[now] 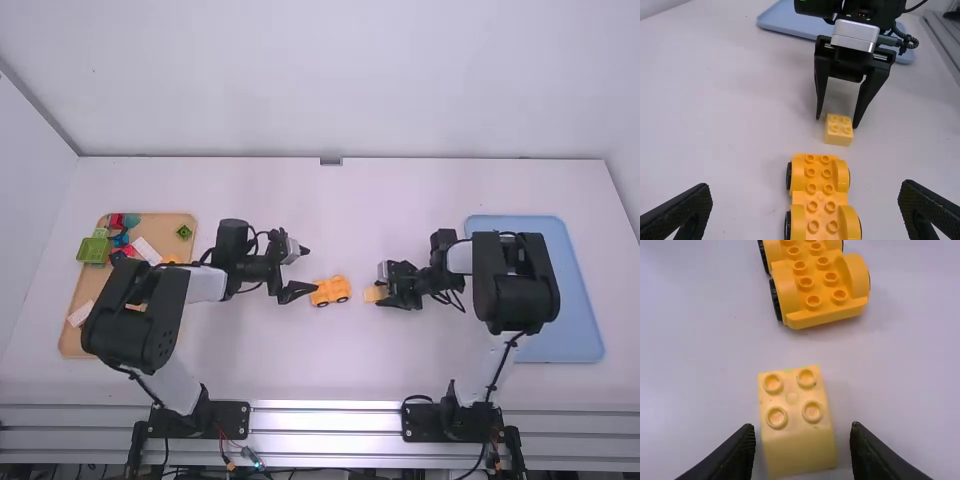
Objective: Assemble lego blocks to make yellow taxi
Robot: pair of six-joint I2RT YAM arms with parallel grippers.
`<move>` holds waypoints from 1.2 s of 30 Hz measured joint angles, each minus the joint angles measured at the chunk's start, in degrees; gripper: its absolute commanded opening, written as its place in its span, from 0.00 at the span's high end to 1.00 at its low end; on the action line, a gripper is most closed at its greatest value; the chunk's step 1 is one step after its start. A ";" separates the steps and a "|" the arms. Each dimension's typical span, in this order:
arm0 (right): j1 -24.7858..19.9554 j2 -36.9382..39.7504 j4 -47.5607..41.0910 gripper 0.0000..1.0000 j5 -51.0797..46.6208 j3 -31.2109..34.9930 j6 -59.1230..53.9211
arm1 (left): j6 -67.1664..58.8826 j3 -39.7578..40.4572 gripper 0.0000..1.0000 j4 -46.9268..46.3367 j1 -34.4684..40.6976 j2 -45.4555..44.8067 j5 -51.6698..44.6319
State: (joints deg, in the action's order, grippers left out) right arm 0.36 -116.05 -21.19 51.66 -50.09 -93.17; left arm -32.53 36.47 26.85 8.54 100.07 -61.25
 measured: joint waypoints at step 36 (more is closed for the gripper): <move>1.88 -0.04 -28.39 0.86 3.30 -15.15 -5.33 | -4.55 -0.09 0.01 5.31 7.76 10.99 11.08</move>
State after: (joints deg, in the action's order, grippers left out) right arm 2.24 -116.09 -49.58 54.96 -65.23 -98.50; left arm -37.08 36.38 32.16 16.29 111.07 -50.17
